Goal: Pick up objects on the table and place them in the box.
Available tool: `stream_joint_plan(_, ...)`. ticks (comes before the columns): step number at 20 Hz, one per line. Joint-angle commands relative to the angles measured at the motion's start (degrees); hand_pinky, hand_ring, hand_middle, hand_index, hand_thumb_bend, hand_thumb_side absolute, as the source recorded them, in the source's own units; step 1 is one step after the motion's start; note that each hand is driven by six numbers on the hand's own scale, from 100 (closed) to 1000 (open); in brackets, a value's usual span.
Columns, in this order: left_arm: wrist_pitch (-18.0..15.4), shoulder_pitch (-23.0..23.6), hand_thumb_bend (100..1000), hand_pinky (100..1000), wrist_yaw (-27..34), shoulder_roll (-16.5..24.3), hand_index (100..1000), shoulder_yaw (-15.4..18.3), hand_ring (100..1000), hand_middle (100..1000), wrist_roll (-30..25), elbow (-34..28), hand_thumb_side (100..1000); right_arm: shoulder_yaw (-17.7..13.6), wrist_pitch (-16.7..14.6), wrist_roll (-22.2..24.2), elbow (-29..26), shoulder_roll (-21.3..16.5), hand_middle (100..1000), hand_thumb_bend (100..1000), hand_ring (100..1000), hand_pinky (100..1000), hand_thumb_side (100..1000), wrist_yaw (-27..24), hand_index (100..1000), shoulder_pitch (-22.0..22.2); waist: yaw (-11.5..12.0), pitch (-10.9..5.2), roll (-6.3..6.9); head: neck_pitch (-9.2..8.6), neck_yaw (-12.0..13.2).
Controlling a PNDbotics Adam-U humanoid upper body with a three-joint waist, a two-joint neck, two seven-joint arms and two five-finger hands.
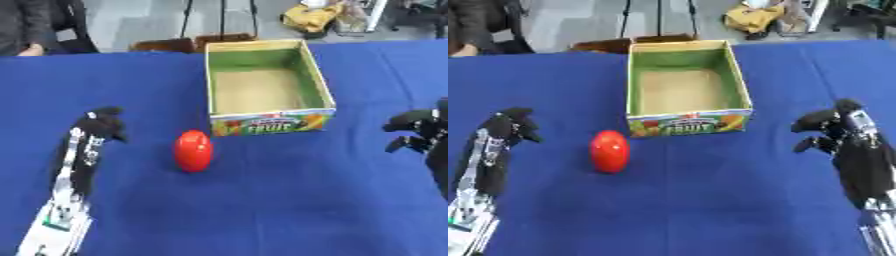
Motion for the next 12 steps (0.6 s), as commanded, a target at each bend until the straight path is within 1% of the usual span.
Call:
stream_joint_plan(1, 0.0, -0.3, 713, 532, -0.1, 0.5, 708, 0.2, 442, 481, -0.2, -1.1, 846, -0.6, 0.0, -0.2, -1.1, -0.6, 590, 100, 655, 458, 977, 0.1, 601, -0.2, 0.0, -0.9, 0.03, -0.36, 0.2)
stream_joint_plan(3, 0.0, -0.4, 728, 532, -0.2, 0.5, 708, 0.2, 442, 481, -0.3, -1.1, 833, -0.6, 0.0, -0.2, -1.1, -0.6, 590, 100, 655, 457, 977, 0.2, 601, -0.2, 0.0, -0.91, 0.06, -0.36, 0.2)
stream_joint_plan(5, 0.1, -0.5, 784, 533, -0.4, 0.7, 712, 0.1, 444, 484, -0.6, -1.2, 789, -0.6, 0.0, -0.2, -1.1, -0.6, 590, 100, 655, 457, 977, 0.2, 601, -0.2, -0.1, -0.92, 0.08, -0.38, 0.2)
stream_joint_plan(6, 0.2, -0.5, 818, 534, -0.6, 0.9, 717, 0.1, 447, 486, -0.8, -1.3, 752, -0.6, 0.0, -0.2, -1.1, -0.6, 590, 100, 655, 457, 976, 0.2, 600, -0.2, -0.1, -0.93, 0.09, -0.39, 0.2)
stream_joint_plan(7, 0.4, -0.6, 825, 535, -0.9, 1.0, 720, 0.0, 448, 487, -1.1, -1.3, 731, -0.6, 0.0, -0.2, -1.1, -0.7, 590, 100, 655, 457, 977, 0.2, 600, -0.2, -0.1, -0.95, 0.1, -0.4, 0.1)
stream_joint_plan(8, 0.6, -0.8, 817, 536, -1.3, 1.2, 732, 0.0, 450, 491, -1.5, -1.4, 681, -0.6, 0.0, -0.2, -1.1, -0.7, 590, 100, 655, 457, 976, 0.2, 601, -0.3, -0.1, -0.97, 0.12, -0.39, 0.1)
stream_joint_plan(9, 0.9, -1.0, 820, 537, -1.8, 1.5, 744, -0.1, 454, 495, -2.0, -1.4, 649, -0.6, 0.0, -0.2, -1.1, -0.7, 590, 100, 655, 457, 976, 0.2, 601, -0.3, -0.2, -1.0, 0.13, -0.4, 0.1)
stream_joint_plan(12, 2.5, -1.8, 788, 553, -3.7, 2.6, 770, -0.2, 467, 511, -3.8, -1.8, 535, -0.5, 0.0, -0.2, -1.0, -0.7, 590, 100, 655, 457, 976, 0.2, 600, -0.2, -0.2, -1.07, 0.19, -0.41, 0.1)
